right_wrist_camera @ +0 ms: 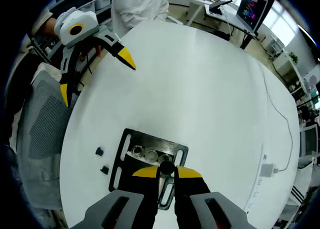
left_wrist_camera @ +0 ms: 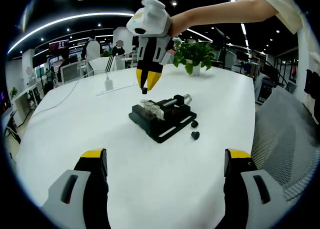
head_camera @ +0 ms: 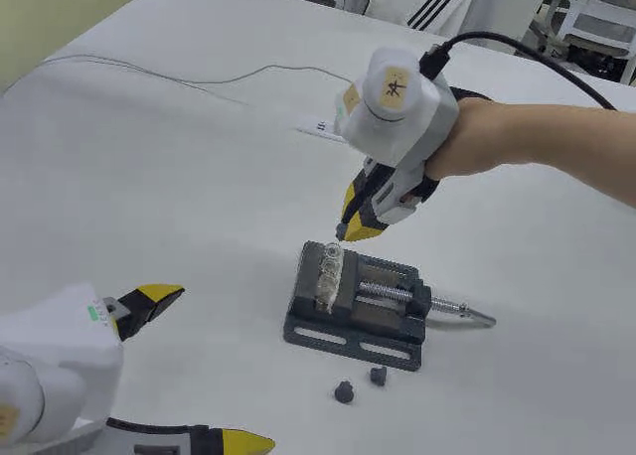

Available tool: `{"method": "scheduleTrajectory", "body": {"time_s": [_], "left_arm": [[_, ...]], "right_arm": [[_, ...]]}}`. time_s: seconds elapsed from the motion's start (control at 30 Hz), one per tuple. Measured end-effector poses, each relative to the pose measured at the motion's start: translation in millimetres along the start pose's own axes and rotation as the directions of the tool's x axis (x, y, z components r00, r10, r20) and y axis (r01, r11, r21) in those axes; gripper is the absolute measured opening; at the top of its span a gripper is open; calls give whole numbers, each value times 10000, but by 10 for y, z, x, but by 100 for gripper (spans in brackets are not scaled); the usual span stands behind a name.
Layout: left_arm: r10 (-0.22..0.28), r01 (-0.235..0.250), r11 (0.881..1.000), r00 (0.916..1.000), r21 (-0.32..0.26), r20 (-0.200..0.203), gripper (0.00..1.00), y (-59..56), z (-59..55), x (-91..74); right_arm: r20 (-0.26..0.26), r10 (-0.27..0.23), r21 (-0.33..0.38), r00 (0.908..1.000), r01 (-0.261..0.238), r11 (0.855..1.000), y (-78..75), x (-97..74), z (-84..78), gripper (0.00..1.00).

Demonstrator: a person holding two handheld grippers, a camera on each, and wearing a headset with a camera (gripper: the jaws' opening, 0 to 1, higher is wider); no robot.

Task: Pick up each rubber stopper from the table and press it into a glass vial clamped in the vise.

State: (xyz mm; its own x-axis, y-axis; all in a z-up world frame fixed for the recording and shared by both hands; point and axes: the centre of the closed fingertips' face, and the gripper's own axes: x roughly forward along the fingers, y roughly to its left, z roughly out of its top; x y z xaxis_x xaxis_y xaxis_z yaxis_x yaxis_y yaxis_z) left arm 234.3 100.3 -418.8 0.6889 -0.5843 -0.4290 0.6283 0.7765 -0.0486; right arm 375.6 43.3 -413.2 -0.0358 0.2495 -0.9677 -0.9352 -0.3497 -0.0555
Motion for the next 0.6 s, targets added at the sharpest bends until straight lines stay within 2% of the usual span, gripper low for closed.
{"method": "scheduleTrajectory", "body": {"time_s": [0.13, 0.6], "left_arm": [[16, -16, 10000, 10000, -41, -41, 97, 3, -9, 5], [13, -16, 9998, 9999, -202, -149, 96, -1, -79, 8]], "right_arm": [[-194, 119, -152, 9997, -122, 9998, 29, 57, -9, 6], [-633, 432, -305, 9971, -452, 9985, 103, 95, -6, 6]]}}
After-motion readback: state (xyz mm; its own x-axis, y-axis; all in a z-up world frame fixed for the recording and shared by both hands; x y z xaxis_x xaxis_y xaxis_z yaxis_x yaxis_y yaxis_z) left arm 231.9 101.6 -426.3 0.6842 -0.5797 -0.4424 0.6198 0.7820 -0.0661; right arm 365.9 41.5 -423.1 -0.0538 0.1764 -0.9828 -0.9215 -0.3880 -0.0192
